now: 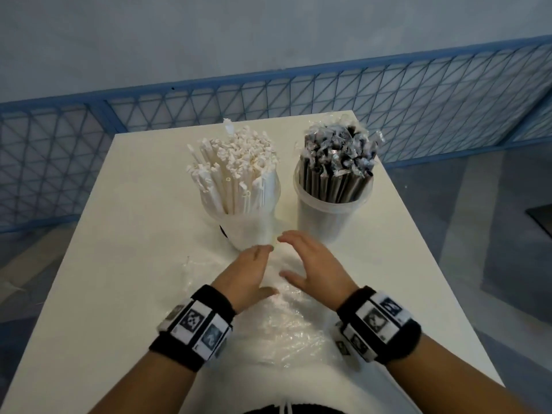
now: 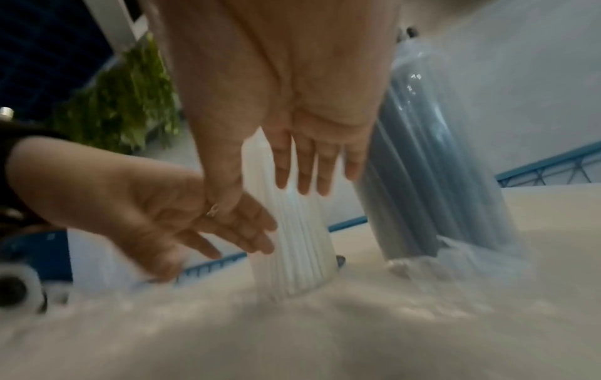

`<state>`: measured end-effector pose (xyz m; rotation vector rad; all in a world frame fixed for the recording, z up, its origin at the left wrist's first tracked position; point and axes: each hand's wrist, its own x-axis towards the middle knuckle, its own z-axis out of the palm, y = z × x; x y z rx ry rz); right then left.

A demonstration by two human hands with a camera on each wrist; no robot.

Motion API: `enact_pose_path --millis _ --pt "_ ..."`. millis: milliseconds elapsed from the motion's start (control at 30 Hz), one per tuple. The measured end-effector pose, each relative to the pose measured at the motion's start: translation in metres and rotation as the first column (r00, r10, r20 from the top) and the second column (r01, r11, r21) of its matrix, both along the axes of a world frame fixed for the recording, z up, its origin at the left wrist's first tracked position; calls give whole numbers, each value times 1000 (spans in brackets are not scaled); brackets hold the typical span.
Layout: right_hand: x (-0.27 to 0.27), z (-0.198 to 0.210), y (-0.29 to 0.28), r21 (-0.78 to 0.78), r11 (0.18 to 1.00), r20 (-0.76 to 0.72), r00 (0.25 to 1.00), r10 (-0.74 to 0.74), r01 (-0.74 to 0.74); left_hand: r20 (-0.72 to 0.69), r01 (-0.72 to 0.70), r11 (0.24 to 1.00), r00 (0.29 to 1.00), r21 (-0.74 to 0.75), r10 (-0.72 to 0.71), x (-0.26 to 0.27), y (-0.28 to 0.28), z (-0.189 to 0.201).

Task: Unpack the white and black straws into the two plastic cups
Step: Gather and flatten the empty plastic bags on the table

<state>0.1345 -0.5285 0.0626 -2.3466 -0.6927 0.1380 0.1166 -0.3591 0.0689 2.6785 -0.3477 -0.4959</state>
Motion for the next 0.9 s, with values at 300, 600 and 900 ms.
enact_pose_path --millis 300,600,900 --pt "-3 -45 27 -652 743 -201 979 21 -150 -189 191 826 976 530 -105 -7 13 -39" --pt "-14 -43 51 -490 856 -421 905 -66 -166 25 27 832 999 553 -49 -31 36 -29" --pt "-17 -45 84 -132 988 -491 861 -130 74 -262 -818 309 473 -485 841 -68 142 -20"
